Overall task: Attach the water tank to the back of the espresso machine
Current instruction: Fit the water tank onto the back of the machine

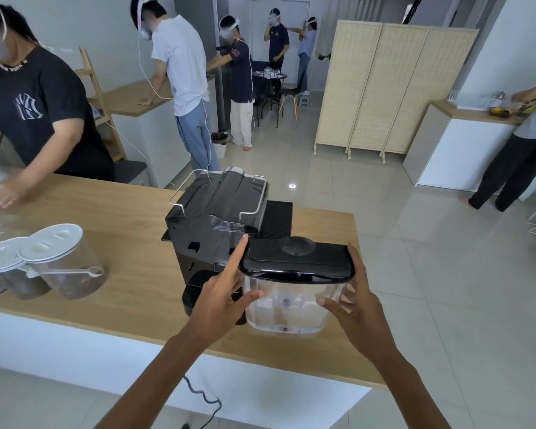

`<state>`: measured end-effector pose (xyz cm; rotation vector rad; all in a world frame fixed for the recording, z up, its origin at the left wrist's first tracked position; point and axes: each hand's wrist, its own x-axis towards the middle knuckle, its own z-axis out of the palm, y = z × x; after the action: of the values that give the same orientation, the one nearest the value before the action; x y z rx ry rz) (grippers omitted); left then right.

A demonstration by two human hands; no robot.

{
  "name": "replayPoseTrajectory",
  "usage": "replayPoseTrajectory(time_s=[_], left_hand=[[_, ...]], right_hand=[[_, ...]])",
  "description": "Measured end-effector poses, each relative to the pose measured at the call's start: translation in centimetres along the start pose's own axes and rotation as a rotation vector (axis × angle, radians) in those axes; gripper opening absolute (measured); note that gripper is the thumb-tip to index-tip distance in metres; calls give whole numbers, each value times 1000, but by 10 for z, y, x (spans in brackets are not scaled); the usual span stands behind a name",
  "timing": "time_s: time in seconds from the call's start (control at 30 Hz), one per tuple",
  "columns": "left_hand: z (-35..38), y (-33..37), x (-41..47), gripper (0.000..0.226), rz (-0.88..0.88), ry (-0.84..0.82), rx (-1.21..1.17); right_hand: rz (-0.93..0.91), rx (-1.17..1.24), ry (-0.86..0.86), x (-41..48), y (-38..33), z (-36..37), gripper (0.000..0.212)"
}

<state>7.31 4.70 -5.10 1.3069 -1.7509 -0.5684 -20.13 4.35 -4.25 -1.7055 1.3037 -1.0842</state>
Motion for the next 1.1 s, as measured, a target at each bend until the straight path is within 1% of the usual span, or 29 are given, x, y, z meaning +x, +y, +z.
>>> replayPoseTrajectory(time_s=[0.2, 0.3, 0.5, 0.6, 0.73, 0.9, 1.1], left_hand=[[-50, -8, -1, 100, -16, 4, 13], [-73, -20, 2, 99, -25, 25, -1], [-108, -45, 12, 101, 8, 40, -2], [-115, -62, 17, 102, 16, 53, -39], [-120, -86, 24, 103, -2, 30, -82], [-126, -91, 32, 99, 9, 53, -40], [-124, -111, 35, 91, 31, 79, -120]], right_hand=[[-27, -23, 1, 10, -31, 42, 99], [-7, -36, 10, 18, -46, 65, 101], [-10, -32, 63, 31, -65, 106, 103], [-27, -29, 75, 38, -69, 123, 103], [-20, -45, 56, 46, -68, 140, 104], [16, -64, 56, 55, -69, 153, 105], [6, -84, 71, 62, -70, 166, 105]])
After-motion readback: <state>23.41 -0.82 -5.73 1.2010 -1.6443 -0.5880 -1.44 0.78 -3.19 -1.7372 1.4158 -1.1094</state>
